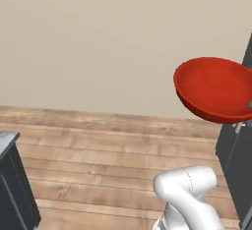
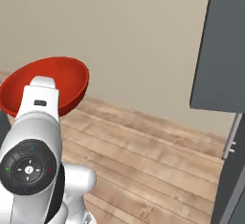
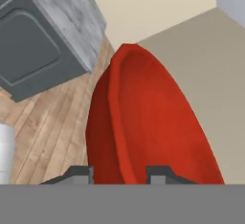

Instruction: Move the bowls from the cabinet to the plates on the dining table.

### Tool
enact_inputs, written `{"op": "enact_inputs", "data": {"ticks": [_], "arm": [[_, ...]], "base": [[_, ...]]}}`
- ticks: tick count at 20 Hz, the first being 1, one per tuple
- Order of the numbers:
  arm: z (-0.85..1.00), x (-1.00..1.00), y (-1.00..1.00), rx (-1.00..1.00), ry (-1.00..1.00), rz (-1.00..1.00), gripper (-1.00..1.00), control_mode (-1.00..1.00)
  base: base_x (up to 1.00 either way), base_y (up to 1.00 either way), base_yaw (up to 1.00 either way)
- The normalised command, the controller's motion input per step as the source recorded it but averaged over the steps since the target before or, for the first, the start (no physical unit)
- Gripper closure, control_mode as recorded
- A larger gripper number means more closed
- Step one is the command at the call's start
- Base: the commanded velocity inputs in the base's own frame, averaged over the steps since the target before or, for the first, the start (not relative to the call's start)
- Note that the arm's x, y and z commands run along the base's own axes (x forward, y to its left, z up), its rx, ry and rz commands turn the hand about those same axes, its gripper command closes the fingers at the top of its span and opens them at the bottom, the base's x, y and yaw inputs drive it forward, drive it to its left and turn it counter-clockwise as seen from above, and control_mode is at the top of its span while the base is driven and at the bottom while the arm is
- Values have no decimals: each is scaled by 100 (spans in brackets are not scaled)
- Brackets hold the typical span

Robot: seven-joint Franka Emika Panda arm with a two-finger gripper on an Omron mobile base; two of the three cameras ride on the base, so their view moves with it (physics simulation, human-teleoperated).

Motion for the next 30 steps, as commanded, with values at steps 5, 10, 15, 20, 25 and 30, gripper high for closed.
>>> {"op": "enact_inputs", "data": {"ticks": [5,10,15,20,25,30], "arm": [[0,0,0,0,0,0,100,100],[0,0,0,0,0,0,100,100],[0,0,0,0,0,0,100,100],[0,0,0,0,0,0,100,100],[0,0,0,0,0,0,100,100],[0,0,0,0,0,0,100,100]], "base": [[0,23,49],[0,27,48],[0,26,48],[0,26,48],[0,26,48],[0,27,48]]}}
